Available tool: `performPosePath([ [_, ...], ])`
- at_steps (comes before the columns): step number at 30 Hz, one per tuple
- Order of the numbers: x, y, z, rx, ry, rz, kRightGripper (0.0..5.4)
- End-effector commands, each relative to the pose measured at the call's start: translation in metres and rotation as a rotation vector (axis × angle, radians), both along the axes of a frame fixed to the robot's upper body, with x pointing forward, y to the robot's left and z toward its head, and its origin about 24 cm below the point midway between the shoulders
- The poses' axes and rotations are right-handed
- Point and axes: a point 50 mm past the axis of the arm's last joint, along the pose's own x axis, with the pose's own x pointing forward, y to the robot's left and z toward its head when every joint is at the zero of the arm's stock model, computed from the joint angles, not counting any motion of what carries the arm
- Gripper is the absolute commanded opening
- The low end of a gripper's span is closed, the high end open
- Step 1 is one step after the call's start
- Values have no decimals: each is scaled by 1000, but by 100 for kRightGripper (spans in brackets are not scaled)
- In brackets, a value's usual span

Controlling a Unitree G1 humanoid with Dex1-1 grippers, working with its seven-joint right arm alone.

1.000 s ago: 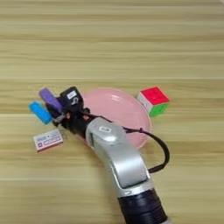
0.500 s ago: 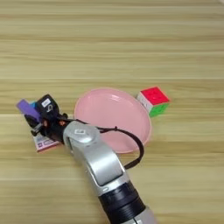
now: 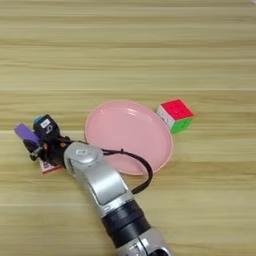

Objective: Move the objects on the table

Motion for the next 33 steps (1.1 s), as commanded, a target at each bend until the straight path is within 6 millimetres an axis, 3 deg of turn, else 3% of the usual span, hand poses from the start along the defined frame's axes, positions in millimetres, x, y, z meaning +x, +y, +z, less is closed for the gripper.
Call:
performPosePath([
  [1, 17, 9, 27, 47, -127, 2, 143],
  [13, 21, 6, 13, 21, -98, -7, 143],
  [14, 21, 6, 13, 19, -98, -8, 179],
  [26, 21, 5, 11, 12, -97, -9, 321],
  [33, 13, 7, 21, 31, -137, 13, 434],
])
